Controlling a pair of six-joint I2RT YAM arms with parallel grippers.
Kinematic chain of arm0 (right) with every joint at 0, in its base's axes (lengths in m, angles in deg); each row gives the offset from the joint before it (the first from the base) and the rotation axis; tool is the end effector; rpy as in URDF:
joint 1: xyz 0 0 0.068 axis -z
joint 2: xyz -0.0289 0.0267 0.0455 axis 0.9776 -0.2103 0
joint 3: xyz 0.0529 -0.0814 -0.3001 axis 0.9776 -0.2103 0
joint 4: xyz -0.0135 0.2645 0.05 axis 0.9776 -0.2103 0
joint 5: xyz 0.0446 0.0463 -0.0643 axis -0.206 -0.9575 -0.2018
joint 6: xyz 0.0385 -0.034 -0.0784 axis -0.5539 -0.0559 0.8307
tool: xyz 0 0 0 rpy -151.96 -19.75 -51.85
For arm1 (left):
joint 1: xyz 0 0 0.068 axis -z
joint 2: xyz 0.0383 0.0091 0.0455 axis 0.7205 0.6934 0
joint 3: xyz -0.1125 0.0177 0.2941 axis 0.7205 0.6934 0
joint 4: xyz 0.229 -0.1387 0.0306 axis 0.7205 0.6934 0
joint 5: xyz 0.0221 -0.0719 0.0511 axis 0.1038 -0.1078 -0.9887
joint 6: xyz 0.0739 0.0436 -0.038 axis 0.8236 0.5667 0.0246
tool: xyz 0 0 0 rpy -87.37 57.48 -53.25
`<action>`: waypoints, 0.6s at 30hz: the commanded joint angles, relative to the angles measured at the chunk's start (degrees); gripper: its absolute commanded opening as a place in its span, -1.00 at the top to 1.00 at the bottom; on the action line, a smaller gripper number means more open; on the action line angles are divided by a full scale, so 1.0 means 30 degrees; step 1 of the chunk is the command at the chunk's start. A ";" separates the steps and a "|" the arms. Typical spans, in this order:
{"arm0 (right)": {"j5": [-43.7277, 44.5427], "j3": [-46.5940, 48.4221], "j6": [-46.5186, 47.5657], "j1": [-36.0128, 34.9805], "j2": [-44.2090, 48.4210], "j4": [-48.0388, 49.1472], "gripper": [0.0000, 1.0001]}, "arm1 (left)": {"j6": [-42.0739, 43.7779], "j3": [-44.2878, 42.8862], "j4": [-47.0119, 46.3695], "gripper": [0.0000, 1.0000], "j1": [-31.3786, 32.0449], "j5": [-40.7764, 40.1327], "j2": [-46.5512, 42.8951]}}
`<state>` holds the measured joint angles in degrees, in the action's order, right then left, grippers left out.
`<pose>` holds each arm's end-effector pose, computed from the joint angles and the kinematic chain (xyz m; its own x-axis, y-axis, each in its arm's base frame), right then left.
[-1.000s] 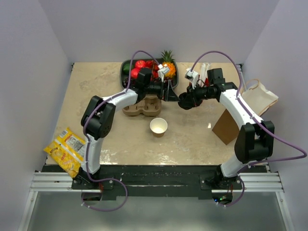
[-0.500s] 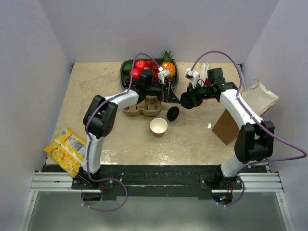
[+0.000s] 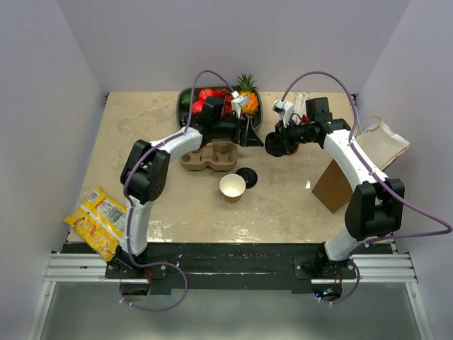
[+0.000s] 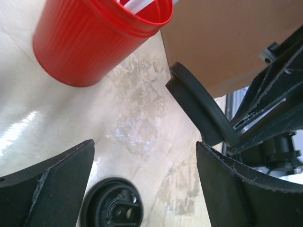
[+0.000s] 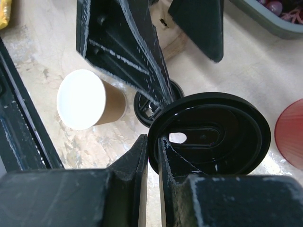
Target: Pack the takeout coffee
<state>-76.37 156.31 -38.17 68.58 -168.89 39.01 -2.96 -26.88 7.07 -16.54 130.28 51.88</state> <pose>0.3584 0.1185 0.3085 -0.5390 -0.3411 -0.7701 -0.7783 0.5514 0.3005 0.4560 -0.3328 0.2335 -0.7293 0.0769 -0.6798 0.6699 0.2821 -0.6868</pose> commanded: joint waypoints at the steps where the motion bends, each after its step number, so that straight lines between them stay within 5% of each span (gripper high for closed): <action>1: -0.1433 0.1222 0.0713 -0.0071 0.0756 -0.1542 0.87 | 0.3559 -0.0616 0.0351 -0.84 -0.0828 0.0348 -0.3426; 5: -0.3338 0.2565 0.2432 -0.0451 0.0495 -0.4645 0.86 | 0.9993 0.1691 0.4115 -0.84 -0.1094 0.0934 -0.6676; 11: -0.5039 0.3743 0.3704 -0.1505 -0.0121 -0.8375 0.85 | 2.4748 0.4392 0.9517 -0.89 -0.0305 -0.0938 -1.1597; 18: -0.6007 0.3860 0.3146 -0.3321 -0.0210 -0.8229 0.83 | 3.1977 0.7556 0.6629 -0.94 0.1597 -0.2961 -1.3918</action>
<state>-90.14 165.93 -28.99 60.58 -169.30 16.27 71.77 -9.43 30.48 -14.09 125.36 11.53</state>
